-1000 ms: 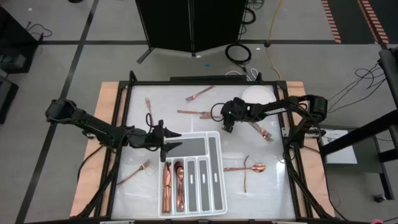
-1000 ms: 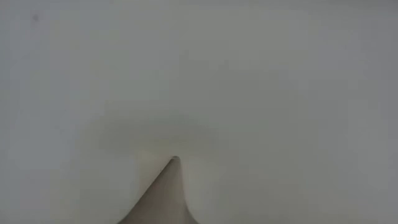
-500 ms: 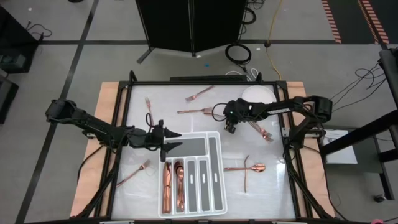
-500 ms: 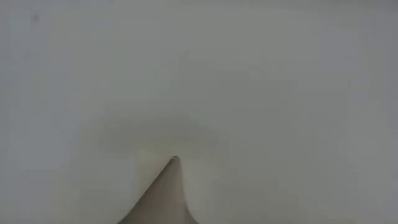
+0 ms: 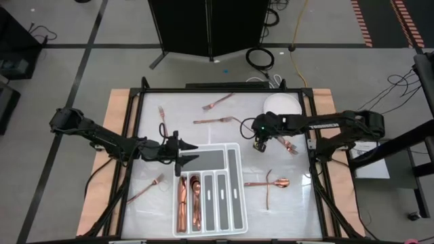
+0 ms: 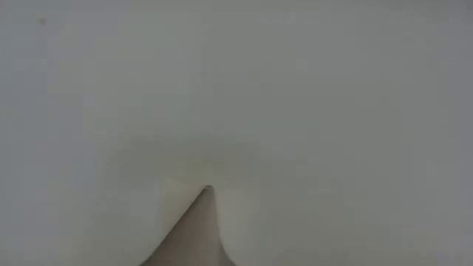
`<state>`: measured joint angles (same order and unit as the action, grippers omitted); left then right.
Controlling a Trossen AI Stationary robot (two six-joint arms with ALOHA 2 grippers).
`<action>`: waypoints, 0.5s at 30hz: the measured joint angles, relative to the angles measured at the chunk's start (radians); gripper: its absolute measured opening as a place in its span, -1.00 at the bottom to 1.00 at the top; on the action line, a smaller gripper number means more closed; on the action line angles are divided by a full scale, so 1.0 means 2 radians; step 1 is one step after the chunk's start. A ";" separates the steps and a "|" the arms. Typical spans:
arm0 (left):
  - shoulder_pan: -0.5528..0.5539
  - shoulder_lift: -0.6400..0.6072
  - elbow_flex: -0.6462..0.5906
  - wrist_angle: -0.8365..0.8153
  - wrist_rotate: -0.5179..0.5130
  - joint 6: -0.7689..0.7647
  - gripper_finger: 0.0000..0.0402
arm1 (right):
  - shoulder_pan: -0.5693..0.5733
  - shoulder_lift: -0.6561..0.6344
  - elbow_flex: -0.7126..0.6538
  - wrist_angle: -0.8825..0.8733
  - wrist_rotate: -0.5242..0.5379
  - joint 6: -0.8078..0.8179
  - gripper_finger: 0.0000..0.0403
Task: Sort silverware
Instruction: Put the top spoon into the silverware tray
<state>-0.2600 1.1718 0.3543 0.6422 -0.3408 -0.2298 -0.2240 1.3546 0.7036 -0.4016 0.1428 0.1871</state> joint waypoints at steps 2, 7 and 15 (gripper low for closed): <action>0.000 0.000 0.000 0.000 0.000 0.000 -0.08 | 0.005 -0.012 0.000 0.006 0.002 0.003 -1.00; 0.000 0.000 0.000 0.000 0.000 -0.001 -0.08 | 0.018 -0.031 0.001 0.029 0.004 0.008 -1.00; 0.000 0.000 0.000 0.012 0.000 -0.009 -0.08 | 0.046 -0.034 0.002 0.109 -0.028 0.008 -1.00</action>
<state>-0.2600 1.1721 0.3542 0.6658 -0.3405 -0.2484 -0.1325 1.2869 0.7067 -0.1827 0.0865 0.2039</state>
